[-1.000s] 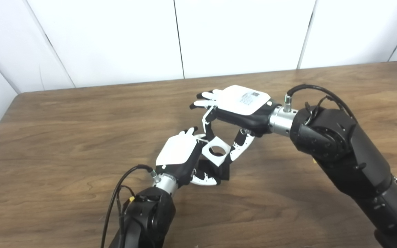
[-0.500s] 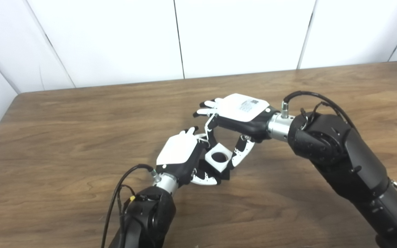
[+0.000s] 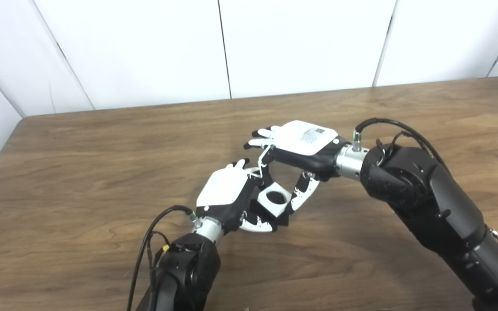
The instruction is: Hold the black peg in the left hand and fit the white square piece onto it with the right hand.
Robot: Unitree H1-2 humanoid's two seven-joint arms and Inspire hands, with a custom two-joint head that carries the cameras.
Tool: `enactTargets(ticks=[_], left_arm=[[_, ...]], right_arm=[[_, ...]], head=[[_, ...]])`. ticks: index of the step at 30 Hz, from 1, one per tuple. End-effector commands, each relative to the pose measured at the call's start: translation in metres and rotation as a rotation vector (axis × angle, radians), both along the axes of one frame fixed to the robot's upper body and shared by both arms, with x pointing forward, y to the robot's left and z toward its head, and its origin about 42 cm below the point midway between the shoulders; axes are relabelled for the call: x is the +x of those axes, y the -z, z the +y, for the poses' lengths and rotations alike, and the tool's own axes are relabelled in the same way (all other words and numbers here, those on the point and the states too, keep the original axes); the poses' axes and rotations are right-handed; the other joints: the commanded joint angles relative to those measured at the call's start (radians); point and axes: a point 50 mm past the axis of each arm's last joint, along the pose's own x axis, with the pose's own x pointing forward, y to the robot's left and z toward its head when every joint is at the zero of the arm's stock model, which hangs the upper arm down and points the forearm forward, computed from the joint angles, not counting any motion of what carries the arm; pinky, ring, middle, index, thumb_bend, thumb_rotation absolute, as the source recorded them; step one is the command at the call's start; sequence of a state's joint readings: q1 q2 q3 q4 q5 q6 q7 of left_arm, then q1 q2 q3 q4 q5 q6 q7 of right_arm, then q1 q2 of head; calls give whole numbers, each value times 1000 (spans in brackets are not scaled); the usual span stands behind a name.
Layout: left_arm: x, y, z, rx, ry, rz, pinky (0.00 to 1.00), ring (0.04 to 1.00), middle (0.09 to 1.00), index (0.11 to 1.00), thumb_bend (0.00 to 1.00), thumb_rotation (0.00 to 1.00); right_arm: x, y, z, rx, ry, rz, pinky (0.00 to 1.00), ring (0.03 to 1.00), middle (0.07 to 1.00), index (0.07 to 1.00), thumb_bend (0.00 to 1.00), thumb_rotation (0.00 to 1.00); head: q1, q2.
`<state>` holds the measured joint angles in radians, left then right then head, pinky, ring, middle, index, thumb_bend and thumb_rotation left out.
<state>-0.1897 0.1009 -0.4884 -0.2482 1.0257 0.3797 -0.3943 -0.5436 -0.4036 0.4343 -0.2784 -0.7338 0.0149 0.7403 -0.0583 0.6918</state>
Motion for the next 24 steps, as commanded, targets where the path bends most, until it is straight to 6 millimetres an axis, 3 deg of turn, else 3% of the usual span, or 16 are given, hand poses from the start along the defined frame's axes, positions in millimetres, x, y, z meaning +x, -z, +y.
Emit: enactTargets(ticks=[1, 22, 23, 24], left_arm=[[-2, 24, 4, 72, 4, 86, 1000, 1000, 883, 486, 525, 68], [-1, 24, 4, 56, 5, 79, 1000, 1000, 880, 484, 525, 67], [-1, 24, 4, 60, 9, 80, 1000, 1000, 881, 485, 525, 67], [-1, 24, 4, 73, 17, 80, 1000, 1000, 882, 485, 525, 68]], right_arm=[[3, -13, 0, 1, -20, -65, 999, 1000, 944, 492, 525, 151], [4, -1, 5, -71, 0, -36, 979, 1000, 955, 495, 523, 158], [4, 0, 5, -76, 7, -29, 977, 1000, 953, 561, 713, 218], [4, 1, 5, -78, 11, -24, 972, 1000, 950, 597, 816, 253]], head=[[0, 0], [-3, 1], [-4, 1], [-4, 1]])
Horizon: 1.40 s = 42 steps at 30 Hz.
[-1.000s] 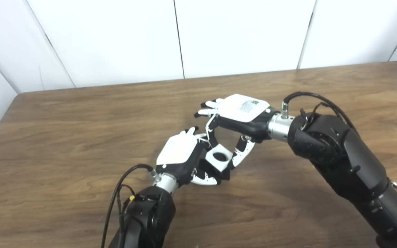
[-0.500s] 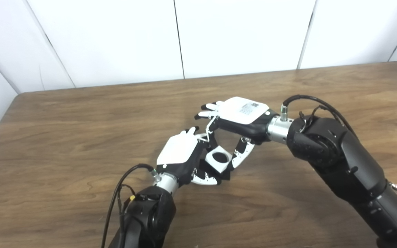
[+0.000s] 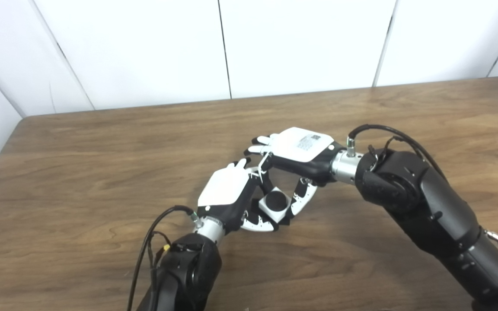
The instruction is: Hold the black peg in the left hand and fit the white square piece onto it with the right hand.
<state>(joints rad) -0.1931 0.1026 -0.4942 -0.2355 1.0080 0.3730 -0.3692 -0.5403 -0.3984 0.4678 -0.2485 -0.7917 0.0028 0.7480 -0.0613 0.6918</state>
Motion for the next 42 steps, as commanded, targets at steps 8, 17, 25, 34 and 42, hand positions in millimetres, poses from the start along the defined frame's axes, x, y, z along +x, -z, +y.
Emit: enactTargets(ticks=[8, 17, 25, 34, 42], left_arm=[[-3, 21, 4, 104, 16, 106, 1000, 1000, 890, 491, 522, 80], [-2, 21, 2, 137, 24, 115, 1000, 1000, 886, 647, 900, 266], [-3, 17, 4, 140, 20, 132, 1000, 993, 886, 695, 952, 349], [-5, 9, 8, 111, -10, 143, 1000, 999, 897, 724, 1000, 349], [-13, -5, 13, 98, -58, 110, 1000, 979, 894, 669, 1000, 331]], right_arm=[[2, -8, -5, -27, 31, -5, 966, 1000, 943, 642, 977, 332], [2, -6, -9, -27, 42, 7, 981, 1000, 950, 646, 974, 337], [5, -3, -14, -17, 68, 17, 977, 1000, 950, 707, 988, 339], [7, -6, -19, -10, 82, 10, 979, 1000, 957, 717, 990, 343], [10, -11, -23, 12, 101, 0, 977, 1000, 954, 709, 996, 341]], head=[[-3, 2], [-1, 4], [-1, 4], [-1, 6], [0, 6]])
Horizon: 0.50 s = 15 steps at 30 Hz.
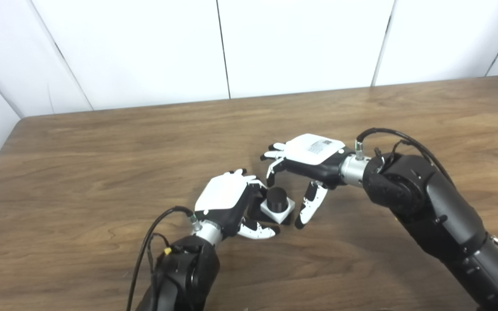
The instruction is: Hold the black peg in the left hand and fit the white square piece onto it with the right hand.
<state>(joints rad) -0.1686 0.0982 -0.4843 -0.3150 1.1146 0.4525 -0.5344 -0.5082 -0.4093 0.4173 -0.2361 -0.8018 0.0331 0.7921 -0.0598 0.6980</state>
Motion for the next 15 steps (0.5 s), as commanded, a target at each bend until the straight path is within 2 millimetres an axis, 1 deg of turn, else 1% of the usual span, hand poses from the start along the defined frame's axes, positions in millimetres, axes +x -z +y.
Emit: enactTargets(ticks=[1, 7, 12, 15], left_arm=[[-3, -1, 8, 27, -22, 21, 1000, 976, 893, 668, 1000, 331], [-2, -11, 16, 4, -52, 4, 1000, 963, 890, 699, 1000, 307], [1, -19, 25, 41, -61, -33, 1000, 956, 891, 737, 1000, 354], [2, -25, 31, 54, -67, -58, 987, 946, 888, 749, 1000, 353]], right_arm=[[7, -20, -4, 28, 17, -62, 977, 1000, 955, 709, 996, 343], [10, -25, -10, 40, 35, -77, 974, 1000, 956, 709, 997, 367], [12, -30, -16, 37, 51, -89, 970, 1000, 955, 715, 998, 362], [13, -32, -20, 41, 60, -90, 976, 1000, 955, 717, 992, 361]], head=[[-3, -1], [-4, -3], [-1, -7], [0, -10]])
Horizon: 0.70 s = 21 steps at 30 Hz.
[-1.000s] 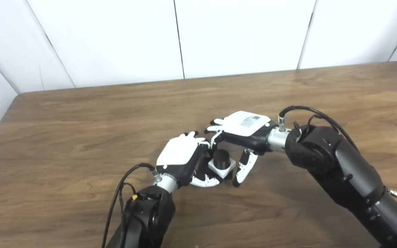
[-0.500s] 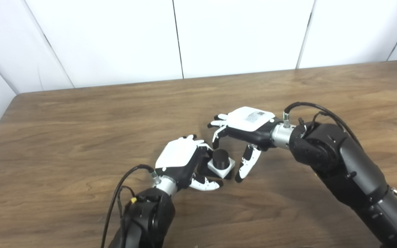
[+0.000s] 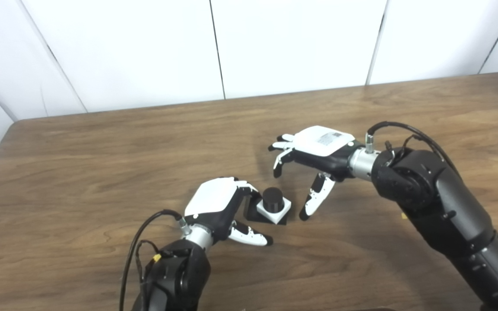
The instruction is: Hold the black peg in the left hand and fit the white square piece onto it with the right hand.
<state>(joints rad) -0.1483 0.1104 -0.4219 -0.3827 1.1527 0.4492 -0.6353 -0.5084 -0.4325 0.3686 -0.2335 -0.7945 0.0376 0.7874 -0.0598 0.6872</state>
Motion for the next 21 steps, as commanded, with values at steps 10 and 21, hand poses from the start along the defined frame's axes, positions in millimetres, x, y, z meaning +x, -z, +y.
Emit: enactTargets(ticks=[10, 21], left_arm=[[8, -29, 41, 21, -82, -127, 1000, 974, 919, 812, 1000, 352], [-3, -42, 79, 31, -141, -126, 1000, 1000, 1000, 946, 1000, 358]], right_arm=[[8, -30, -13, 35, 50, -79, 989, 1000, 961, 726, 992, 357], [3, -34, -35, 38, 99, -102, 992, 1000, 965, 761, 1000, 385]], head=[[-1, -9], [-6, -15]])
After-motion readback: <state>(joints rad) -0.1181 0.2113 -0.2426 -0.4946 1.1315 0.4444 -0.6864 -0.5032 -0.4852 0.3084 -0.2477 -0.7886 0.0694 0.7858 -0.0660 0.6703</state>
